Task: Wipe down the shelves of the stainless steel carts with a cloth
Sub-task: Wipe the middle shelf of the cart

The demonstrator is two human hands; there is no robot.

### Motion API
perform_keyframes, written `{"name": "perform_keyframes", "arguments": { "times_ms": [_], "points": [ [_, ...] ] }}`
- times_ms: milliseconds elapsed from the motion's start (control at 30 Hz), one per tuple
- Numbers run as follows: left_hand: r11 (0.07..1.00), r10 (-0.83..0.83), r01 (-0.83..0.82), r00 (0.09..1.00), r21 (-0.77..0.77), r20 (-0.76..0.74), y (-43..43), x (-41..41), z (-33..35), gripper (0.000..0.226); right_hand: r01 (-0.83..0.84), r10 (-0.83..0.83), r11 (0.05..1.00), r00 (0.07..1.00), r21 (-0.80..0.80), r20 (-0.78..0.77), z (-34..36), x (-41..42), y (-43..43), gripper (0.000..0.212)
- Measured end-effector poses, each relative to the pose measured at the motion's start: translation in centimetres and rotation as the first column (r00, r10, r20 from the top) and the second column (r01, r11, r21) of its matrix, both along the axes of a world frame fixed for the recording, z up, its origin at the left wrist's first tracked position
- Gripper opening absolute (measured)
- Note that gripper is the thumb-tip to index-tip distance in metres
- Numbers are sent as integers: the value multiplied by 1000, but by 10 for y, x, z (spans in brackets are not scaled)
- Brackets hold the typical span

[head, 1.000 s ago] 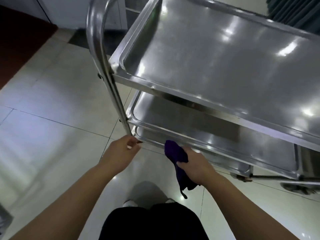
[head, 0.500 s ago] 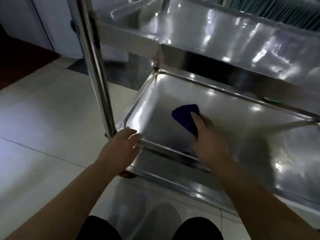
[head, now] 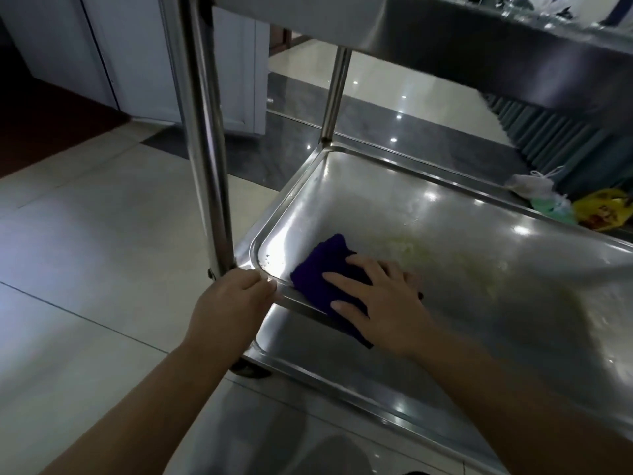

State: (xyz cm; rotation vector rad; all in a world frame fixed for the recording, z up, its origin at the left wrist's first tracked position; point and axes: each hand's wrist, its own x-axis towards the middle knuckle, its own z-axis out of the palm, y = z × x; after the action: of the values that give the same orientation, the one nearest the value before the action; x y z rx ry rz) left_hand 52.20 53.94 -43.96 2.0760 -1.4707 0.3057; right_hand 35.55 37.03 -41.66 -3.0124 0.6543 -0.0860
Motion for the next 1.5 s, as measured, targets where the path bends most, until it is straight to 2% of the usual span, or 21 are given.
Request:
{"name": "perform_keyframes", "arguments": {
  "times_ms": [67,200,267,333,400,467,533,633,700,767,867,1000,1067,1100,1167,1233,1300,1367,1433,1500],
  "points": [
    [1000,-1,1,1000,-2,31,-1,2,-5,13,30,-30,999,999,-22,-18,-6,21,-19,47],
    [1000,0,-1,999,12,52,-2,5,-7,6,287,-288,958,955,-25,-73,-6,76,-62,48],
    [1000,-1,1,999,2,37,-2,6,-7,6,332,-333,943,940,-21,-69,-6,98,-61,48],
    [1000,-7,8,999,-13,33,-1,6,-5,8,253,-256,966,965,-54,-52,-11,106,-44,47],
    [1000,-16,17,999,-19,30,-1,6,-2,11,63,-63,994,998,-83,3,-18,97,-26,46],
    [1000,-31,31,999,-1,28,1,6,3,12,-102,105,993,993,-51,49,-20,78,-16,48],
    [1000,-29,29,1000,2,1,6,5,7,9,-140,139,990,989,18,47,-15,67,-24,48],
    [990,99,-104,994,-99,-49,17,8,15,12,58,-57,998,998,30,-39,-9,77,-49,48],
    [945,253,-265,964,-193,-83,22,16,24,27,233,-231,972,972,33,-47,-5,95,-54,48],
    [892,347,-374,927,-254,-145,23,25,33,48,302,-300,953,953,27,-45,-4,113,-45,48],
    [909,305,-366,909,-198,-284,15,34,44,74,203,-203,979,978,0,-58,-2,123,-15,47],
    [933,242,-317,903,-169,-356,1,39,41,77,-126,125,992,991,17,48,-7,102,9,48],
    [929,242,-315,913,-193,-327,-1,42,34,78,-173,171,985,984,25,55,-7,97,-2,49],
    [930,235,-306,920,-202,-313,0,43,32,80,-138,138,990,990,5,37,-8,100,-13,48],
    [934,224,-290,930,-209,-292,-1,44,29,84,62,-63,997,998,-49,-26,-7,115,-40,50],
    [935,218,-282,935,-215,-280,-3,42,27,87,299,-300,954,952,-34,-53,-3,136,-59,54],
    [935,209,-273,940,-229,-268,-3,41,26,89,394,-394,919,917,-14,-55,-4,157,-60,52],
    [932,203,-266,945,-245,-255,-2,43,26,88,322,-322,947,947,11,-12,-6,170,-41,47],
    [931,194,-256,951,-261,-239,0,44,27,86,107,-108,994,991,17,84,-14,166,-19,45],
    [933,179,-239,957,-268,-229,2,44,28,83,-131,129,991,984,13,122,-18,149,-12,46]
  ]
}}
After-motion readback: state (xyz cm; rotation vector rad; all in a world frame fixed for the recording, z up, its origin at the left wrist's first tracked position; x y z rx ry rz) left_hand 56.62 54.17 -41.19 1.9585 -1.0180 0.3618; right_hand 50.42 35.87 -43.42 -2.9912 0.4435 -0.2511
